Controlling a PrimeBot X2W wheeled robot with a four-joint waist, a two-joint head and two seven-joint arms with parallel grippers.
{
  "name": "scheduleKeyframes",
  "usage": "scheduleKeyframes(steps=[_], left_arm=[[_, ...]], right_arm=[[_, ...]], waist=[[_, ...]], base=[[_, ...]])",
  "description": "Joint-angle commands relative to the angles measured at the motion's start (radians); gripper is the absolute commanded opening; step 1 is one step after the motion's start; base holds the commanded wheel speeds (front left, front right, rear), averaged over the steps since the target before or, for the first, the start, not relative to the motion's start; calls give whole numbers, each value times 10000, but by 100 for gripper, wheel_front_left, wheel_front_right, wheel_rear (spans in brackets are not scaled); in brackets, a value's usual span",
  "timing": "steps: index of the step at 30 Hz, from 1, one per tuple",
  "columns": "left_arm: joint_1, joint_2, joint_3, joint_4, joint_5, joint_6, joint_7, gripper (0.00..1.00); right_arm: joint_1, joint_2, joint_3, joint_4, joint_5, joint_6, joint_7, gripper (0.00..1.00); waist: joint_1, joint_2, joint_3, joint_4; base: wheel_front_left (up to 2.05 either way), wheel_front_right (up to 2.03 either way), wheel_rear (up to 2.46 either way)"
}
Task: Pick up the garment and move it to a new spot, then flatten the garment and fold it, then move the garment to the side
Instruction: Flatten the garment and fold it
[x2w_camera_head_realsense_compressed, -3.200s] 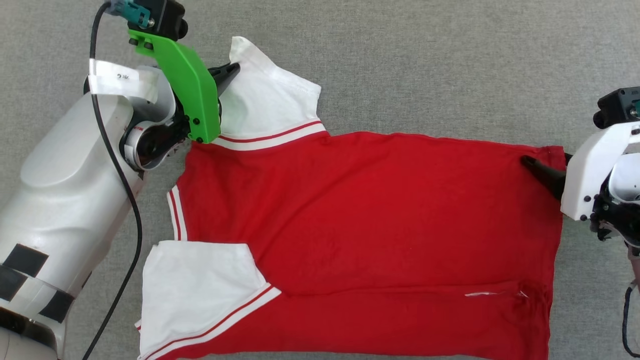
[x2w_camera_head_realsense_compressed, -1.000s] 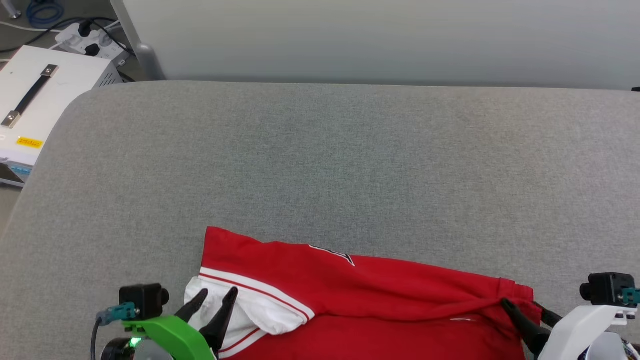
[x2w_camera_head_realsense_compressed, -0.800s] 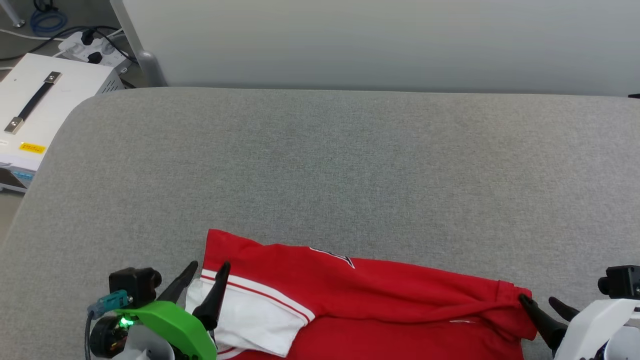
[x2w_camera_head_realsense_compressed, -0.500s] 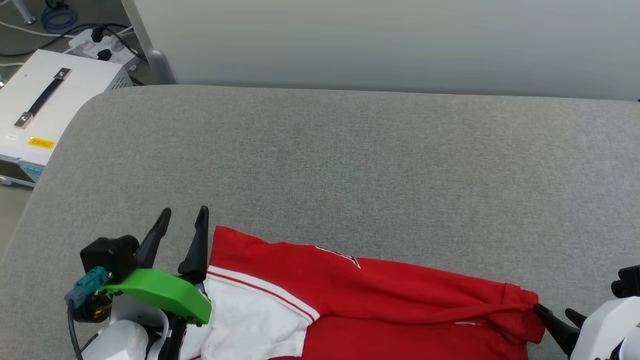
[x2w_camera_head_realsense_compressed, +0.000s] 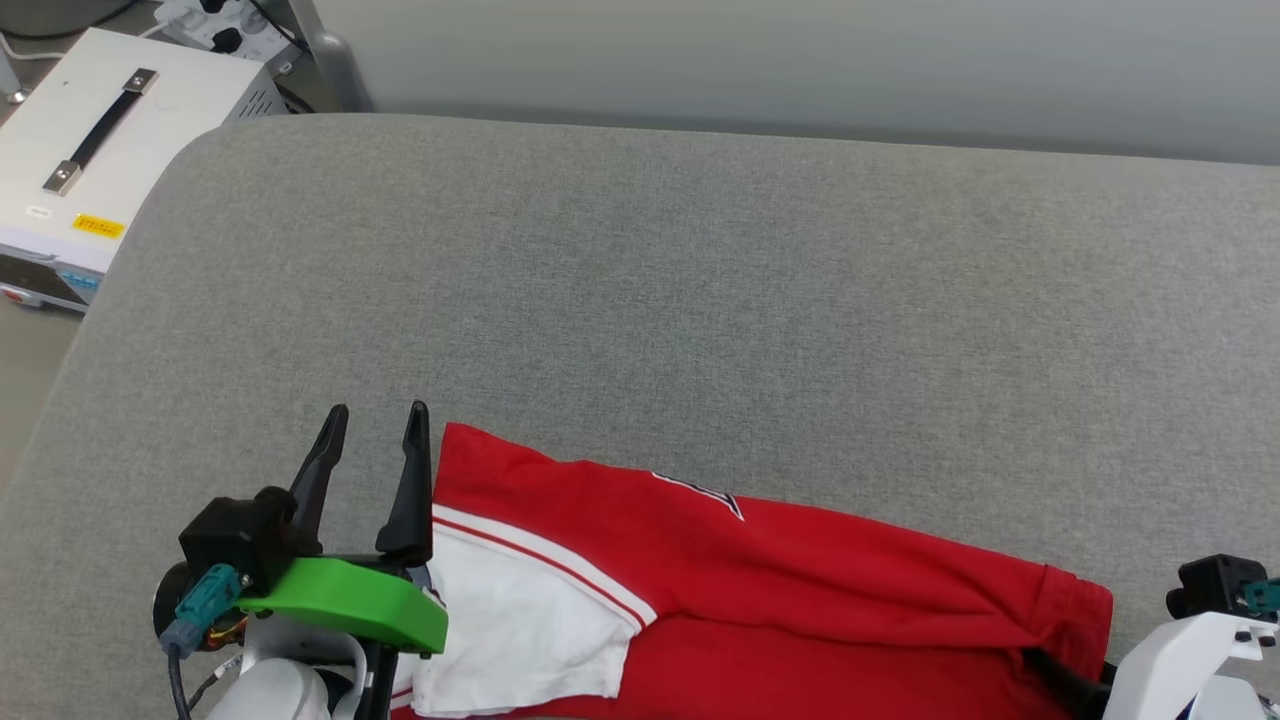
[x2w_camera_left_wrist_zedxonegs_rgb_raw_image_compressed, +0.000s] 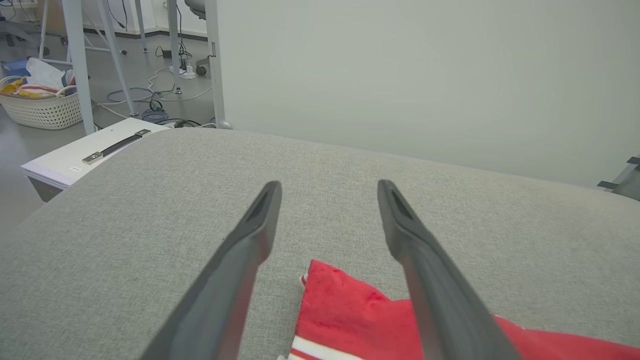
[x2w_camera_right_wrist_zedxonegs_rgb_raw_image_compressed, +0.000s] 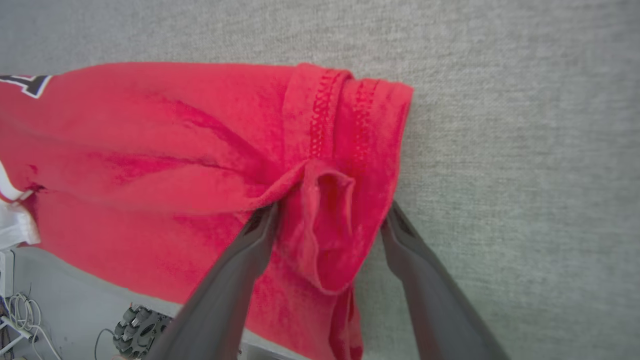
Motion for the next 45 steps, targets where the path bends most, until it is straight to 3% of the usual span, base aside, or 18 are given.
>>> scheduleKeyframes(steps=[1, 4, 5, 6, 8, 21, 27, 35, 38, 40, 45], left_arm=[[101, -202, 147, 77, 291, -175, -58, 100], [92, -302, 246, 115, 468, -254, -58, 100], [95, -332, 269, 142, 518, -288, -58, 100], [90, -352, 292, 161, 560, -308, -58, 100], [89, -387, 317, 221, 632, -361, -58, 100], [264, -229, 378, 592, 676, -393, -28, 100], [350, -158, 389, 604, 609, -414, -23, 100], [380, -182, 337, 677, 621, -465, -31, 100], [363, -193, 335, 679, 639, -490, -35, 100], [343, -174, 367, 692, 669, -503, -39, 100], [313, -146, 376, 729, 720, -538, -43, 100]], right_arm=[[-38, 42, 273, 444, 129, 4, 106, 100], [-69, 119, 482, 773, 211, 4, 131, 100], [-88, 159, 586, 904, 248, 4, 167, 92], [-113, 209, 649, 994, 293, 4, 184, 47], [-177, 265, 806, 1159, 351, 4, 238, 0], [-793, -259, 454, 870, 293, 4, -31, 0], [-1108, -703, -1008, 835, 37, 4, 491, 0], [-1012, -794, -2866, 613, -416, 4, 1395, 0], [-965, -586, -3408, 406, -499, 4, 1811, 0], [-1062, -78, -3821, 190, -110, 4, 2290, 0], [-1392, 1073, -3993, -405, 1969, 4, 3809, 0]], waist=[[0, 0, 186, 65], [0, 0, 243, 52], [0, 0, 250, 47], [0, 0, 254, 38], [0, 0, 231, 14], [0, 0, -373, -230], [0, 0, -556, -437], [0, 0, -718, -577], [0, 0, -756, -602], [0, 0, -797, -621], [0, 0, -835, -608]], base=[[0, 0, 0], [0, 0, 0], [0, 0, 0], [0, 0, 0], [0, 0, 0], [0, 0, 0], [0, 0, 0], [0, 0, 0], [0, 0, 0], [0, 0, 0], [0, 0, 0]])
